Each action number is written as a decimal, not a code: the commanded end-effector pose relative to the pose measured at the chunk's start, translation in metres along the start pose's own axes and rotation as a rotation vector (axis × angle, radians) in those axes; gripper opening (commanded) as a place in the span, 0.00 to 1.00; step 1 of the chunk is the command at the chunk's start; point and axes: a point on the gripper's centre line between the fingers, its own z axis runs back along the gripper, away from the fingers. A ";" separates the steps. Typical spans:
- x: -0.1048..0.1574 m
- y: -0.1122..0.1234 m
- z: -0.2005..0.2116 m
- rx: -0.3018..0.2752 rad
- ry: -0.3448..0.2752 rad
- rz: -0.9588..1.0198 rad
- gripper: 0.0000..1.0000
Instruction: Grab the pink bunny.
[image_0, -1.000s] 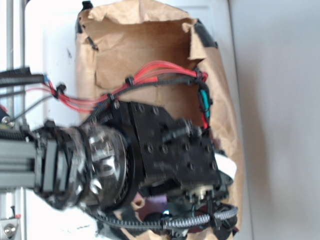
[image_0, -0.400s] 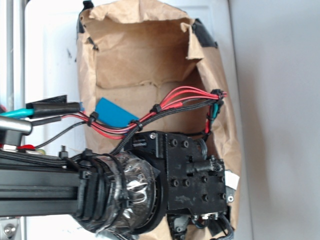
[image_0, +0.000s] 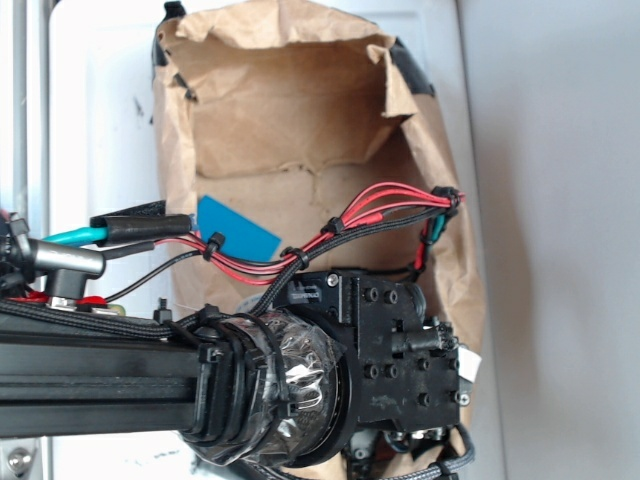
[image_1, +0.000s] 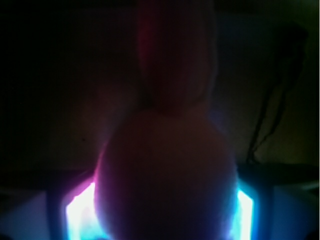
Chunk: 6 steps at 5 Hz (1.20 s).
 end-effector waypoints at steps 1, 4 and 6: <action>-0.005 0.008 0.023 -0.025 -0.061 0.010 0.00; -0.025 0.052 0.102 0.019 -0.162 0.197 0.00; -0.032 0.066 0.140 0.087 -0.152 0.285 0.00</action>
